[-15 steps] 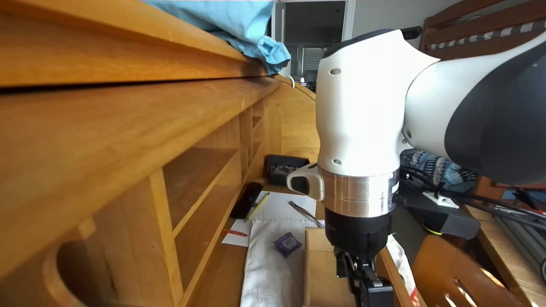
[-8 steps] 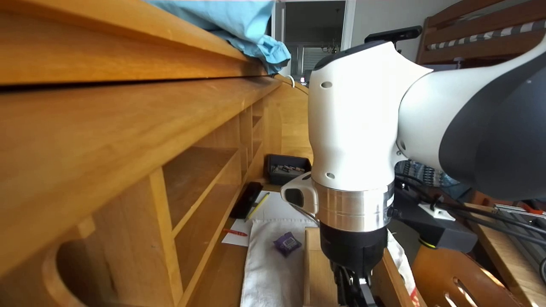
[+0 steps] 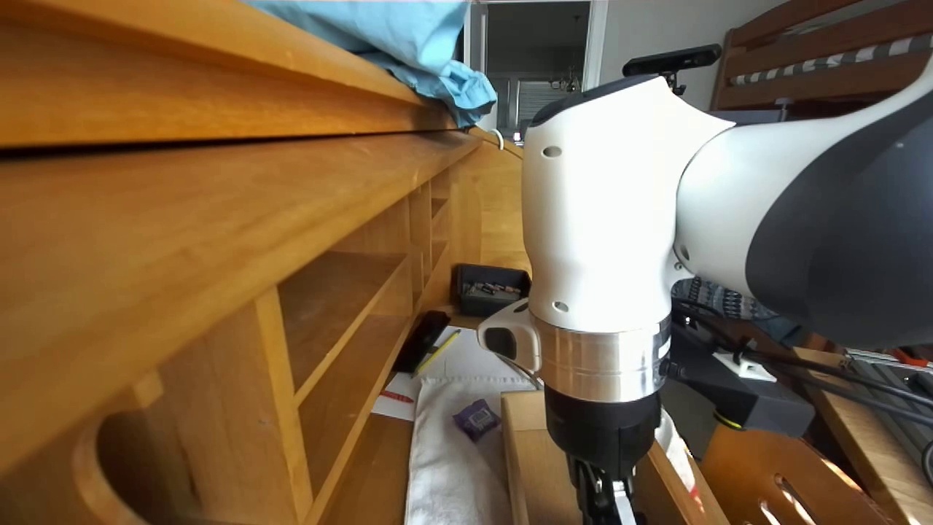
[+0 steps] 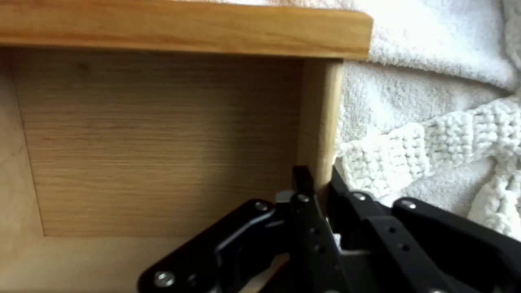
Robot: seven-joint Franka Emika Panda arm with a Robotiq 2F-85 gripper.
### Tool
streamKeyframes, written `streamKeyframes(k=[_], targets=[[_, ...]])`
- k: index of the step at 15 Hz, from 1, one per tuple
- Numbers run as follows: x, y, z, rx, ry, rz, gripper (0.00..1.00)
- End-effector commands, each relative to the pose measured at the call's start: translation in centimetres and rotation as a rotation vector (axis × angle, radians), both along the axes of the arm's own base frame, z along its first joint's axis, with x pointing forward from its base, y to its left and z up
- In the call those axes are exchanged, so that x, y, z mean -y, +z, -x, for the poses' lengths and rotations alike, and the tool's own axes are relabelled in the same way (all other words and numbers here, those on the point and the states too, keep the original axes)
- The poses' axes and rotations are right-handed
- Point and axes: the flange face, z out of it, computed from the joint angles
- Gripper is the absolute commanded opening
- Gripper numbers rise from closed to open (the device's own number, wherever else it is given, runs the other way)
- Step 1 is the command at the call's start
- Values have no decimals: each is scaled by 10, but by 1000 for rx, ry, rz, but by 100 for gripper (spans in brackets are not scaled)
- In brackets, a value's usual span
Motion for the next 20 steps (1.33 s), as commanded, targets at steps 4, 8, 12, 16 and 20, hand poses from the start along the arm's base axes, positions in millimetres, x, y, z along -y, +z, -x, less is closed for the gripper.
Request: streamKeyframes(k=[4,8,12,16,20], targets=[[-3,11,-2,-17,1,3,3],[-2,22,1,-28,-11,2,3],[0,35,-2,-23,-19,23,3],[4,45,-14,-14,-32,38,3],[9,54,-32,3,-49,38,3]])
